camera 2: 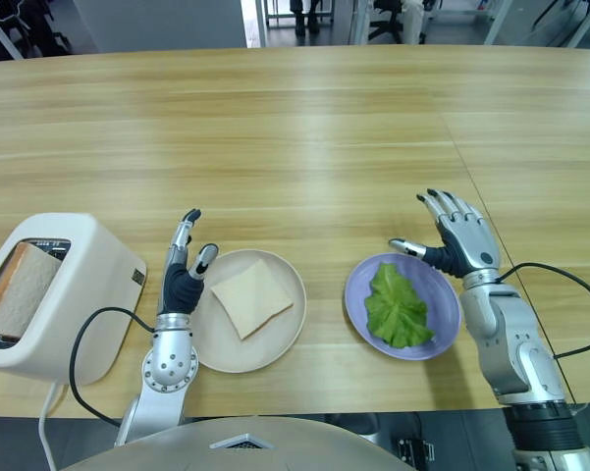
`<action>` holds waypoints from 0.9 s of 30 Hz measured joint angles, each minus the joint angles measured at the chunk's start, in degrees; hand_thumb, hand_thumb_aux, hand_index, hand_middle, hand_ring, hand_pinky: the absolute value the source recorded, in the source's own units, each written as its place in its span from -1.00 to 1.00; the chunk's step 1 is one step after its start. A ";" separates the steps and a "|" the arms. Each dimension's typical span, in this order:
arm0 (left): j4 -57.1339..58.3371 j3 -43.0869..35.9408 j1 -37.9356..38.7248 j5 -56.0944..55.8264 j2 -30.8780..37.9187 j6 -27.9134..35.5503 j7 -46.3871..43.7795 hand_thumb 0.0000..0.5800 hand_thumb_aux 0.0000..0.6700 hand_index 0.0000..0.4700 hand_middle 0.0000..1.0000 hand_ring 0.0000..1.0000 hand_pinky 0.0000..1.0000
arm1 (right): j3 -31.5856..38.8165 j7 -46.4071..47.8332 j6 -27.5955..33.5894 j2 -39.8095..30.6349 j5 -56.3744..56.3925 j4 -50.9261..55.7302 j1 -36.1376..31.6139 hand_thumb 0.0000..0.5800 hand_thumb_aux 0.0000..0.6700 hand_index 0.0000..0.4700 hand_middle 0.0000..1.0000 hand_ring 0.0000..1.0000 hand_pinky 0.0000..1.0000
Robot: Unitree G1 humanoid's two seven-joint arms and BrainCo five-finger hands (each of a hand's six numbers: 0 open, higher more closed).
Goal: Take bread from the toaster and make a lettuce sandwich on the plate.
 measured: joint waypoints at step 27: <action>-4.41 1.14 5.16 3.42 -1.80 -0.21 3.08 -1.00 -1.00 -1.00 -1.00 -1.00 -1.00 | 8.96 3.03 3.34 -4.13 -17.25 4.07 5.08 -1.00 -1.00 -1.00 -1.00 -1.00 -1.00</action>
